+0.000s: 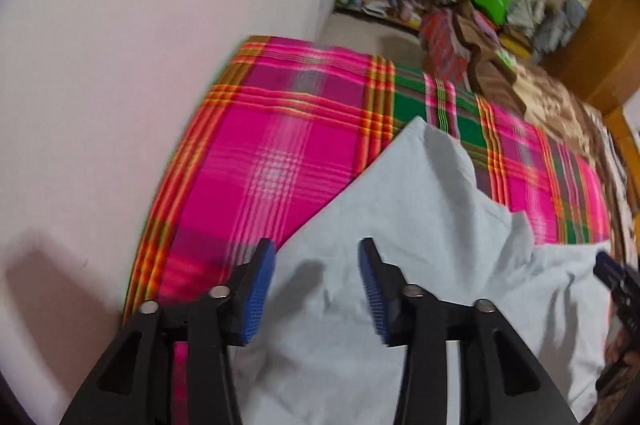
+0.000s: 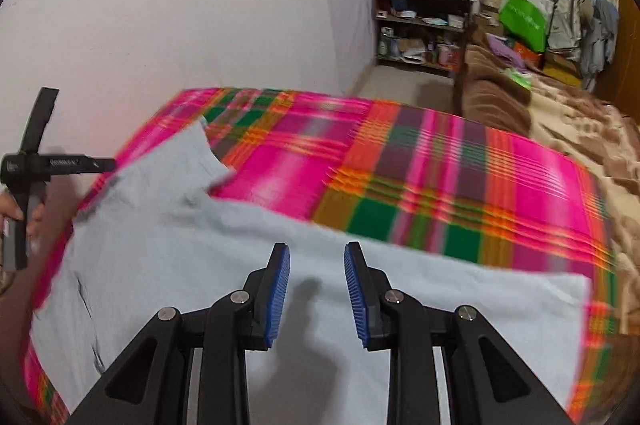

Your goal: Fold clothes

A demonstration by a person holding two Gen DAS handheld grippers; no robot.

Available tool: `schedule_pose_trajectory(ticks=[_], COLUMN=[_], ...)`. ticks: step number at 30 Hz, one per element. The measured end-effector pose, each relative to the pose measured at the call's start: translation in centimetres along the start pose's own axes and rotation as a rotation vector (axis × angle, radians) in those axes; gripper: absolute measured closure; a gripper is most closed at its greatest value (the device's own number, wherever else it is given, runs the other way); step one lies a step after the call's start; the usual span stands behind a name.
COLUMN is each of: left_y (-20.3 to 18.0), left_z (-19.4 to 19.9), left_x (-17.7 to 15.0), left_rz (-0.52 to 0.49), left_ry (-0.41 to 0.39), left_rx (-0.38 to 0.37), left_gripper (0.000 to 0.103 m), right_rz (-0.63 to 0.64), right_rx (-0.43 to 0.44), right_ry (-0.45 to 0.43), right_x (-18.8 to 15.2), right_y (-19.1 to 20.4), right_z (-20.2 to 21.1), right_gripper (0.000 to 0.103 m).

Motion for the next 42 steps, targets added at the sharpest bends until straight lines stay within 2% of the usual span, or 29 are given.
schedule_pose_trajectory(ticks=[3, 7, 9, 11, 13, 16, 19, 21, 24, 25, 26, 27, 28, 29, 32, 42], left_y=[0.4, 0.0, -0.4, -0.6, -1.0, -1.2, -1.5, -1.8, -2.0, -1.8, -1.7, -1.4, -1.2, -1.1, -0.9, -1.7], left_z=[-1.5, -2.4, -2.7, -2.8, -2.9, -2.8, -2.8, -2.8, -2.6, -2.5, -2.4, -2.3, -2.2, -2.1, -2.0, -0.2], left_x=[0.7, 0.7, 0.4, 0.3, 0.1, 0.0, -0.6, -1.2, -1.4, -1.3, -1.2, -1.2, -1.2, -1.2, -1.1, -0.7], left_rz=[-0.009, -0.039, -0.053, -0.076, -0.107, -0.132, -0.165, -0.204, -0.219, -0.208, -0.196, -0.186, -0.175, -0.164, -0.131, -0.089], left_ry=[0.032, 0.077, 0.077, 0.081, 0.079, 0.070, 0.055, 0.041, 0.029, 0.023, 0.016, 0.012, 0.009, 0.006, -0.002, -0.064], left_rx=[0.031, -0.020, -0.037, -0.020, 0.001, 0.013, 0.036, 0.061, 0.067, 0.065, 0.063, 0.054, 0.045, 0.032, -0.010, -0.085], left_gripper=[0.049, 0.049, 0.044, 0.044, 0.044, 0.044, 0.044, 0.044, 0.045, 0.052, 0.075, 0.089, 0.095, 0.096, 0.098, 0.100], right_rz=[-0.002, 0.014, 0.017, 0.014, 0.043, 0.113, 0.207, 0.256, 0.239, 0.244, 0.248, 0.253, 0.257, 0.262, 0.244, 0.200], right_rx=[0.050, 0.063, 0.056, 0.053, 0.042, 0.021, -0.054, -0.108, -0.102, -0.104, -0.105, -0.107, -0.108, -0.109, -0.098, -0.066], right_ry=[-0.009, -0.009, -0.001, 0.018, 0.025, 0.044, 0.033, 0.018, 0.025, 0.026, 0.026, 0.026, 0.027, 0.028, 0.030, -0.022], right_x=[1.3, 2.3, 2.5, 2.3, 2.0, 1.4, 1.0, 0.8, 0.9, 0.9, 0.9, 0.9, 0.9, 0.8, 0.8, 0.6], right_y=[0.8, 1.0, 0.9, 0.6, 0.9, 1.9, 2.9, 3.4, 3.4, 3.5, 3.7, 3.9, 4.1, 4.3, 4.3, 4.7], right_z=[-1.7, -3.4, -4.4, -5.3, -5.7, -6.2, -6.5, -6.6, -6.7, -6.7, -6.7, -6.7, -6.7, -6.8, -6.7, -3.7], right_gripper=[0.073, 0.067, 0.067, 0.066, 0.066, 0.058, 0.052, 0.053, 0.060, 0.070, 0.077, 0.080, 0.088, 0.094, 0.098, 0.099])
Point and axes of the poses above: each gripper's, at about its wrist camera, not at the fingertips, and z roughly against the way its jaws point, y to its left, x to its top, the point moved 8 cm from there along -z, roughly the way its jaws point, and after that the axes turned 10 degrees about y, right-handed, at the moved point
